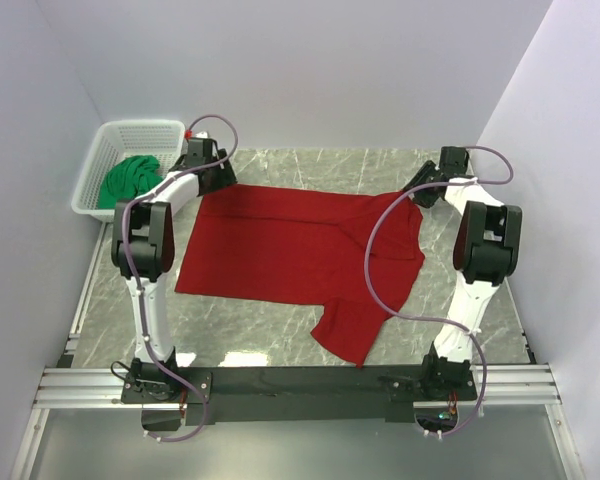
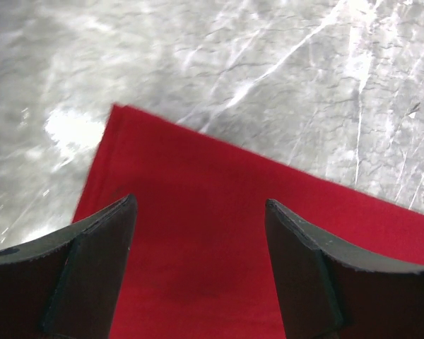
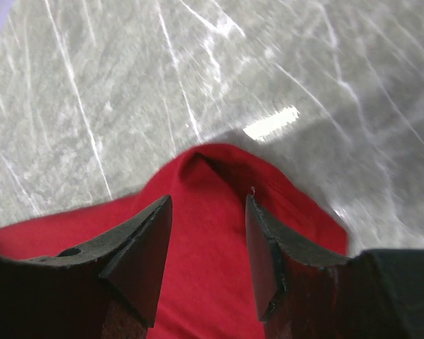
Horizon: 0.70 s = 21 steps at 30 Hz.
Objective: Fold and stack the t-shirts
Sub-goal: Fold the tshirt
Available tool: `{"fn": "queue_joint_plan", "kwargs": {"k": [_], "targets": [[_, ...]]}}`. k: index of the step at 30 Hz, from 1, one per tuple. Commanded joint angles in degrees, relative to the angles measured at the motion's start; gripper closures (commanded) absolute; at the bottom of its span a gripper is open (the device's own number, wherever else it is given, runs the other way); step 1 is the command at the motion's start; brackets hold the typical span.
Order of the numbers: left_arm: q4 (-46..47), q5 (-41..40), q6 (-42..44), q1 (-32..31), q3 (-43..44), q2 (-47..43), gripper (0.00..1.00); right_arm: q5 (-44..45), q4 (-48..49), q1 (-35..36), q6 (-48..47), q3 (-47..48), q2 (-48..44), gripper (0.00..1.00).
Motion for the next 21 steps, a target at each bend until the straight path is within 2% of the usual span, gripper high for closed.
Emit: {"fn": "queue_joint_plan", "kwargs": {"k": [1, 13, 15, 17, 18, 20, 21], "targets": [[3.6, 1.1, 2.6, -0.4, 3.4, 2.1, 0.22, -3.5, 4.6, -0.5, 1.6, 4.1, 1.9, 0.47], [0.5, -0.3, 0.6, -0.3, 4.9, 7.3, 0.22, -6.6, 6.0, -0.5, 4.1, 8.3, 8.1, 0.49], [-0.2, -0.6, 0.0, -0.2, 4.7, 7.7, 0.22, -7.2, 6.1, -0.6, 4.8, 8.7, 8.6, 0.53], [-1.2, -1.0, -0.7, -0.1, 4.8, 7.8, 0.23, -7.3, 6.0, -0.7, 5.3, 9.0, 8.9, 0.62], [-1.6, -1.0, -1.2, -0.1, 4.9, 8.1, 0.23, -7.2, 5.8, -0.9, 5.4, 9.0, 9.0, 0.7], [-2.2, -0.9, -2.2, 0.1, 4.8, 8.3, 0.23, -7.2, 6.1, -1.1, 5.8, 8.6, 9.0, 0.77], [-2.6, -0.8, -2.6, 0.2, 4.7, 8.5, 0.23, -7.0, 6.1, -1.4, 6.0, 8.2, 8.6, 0.85]]}}
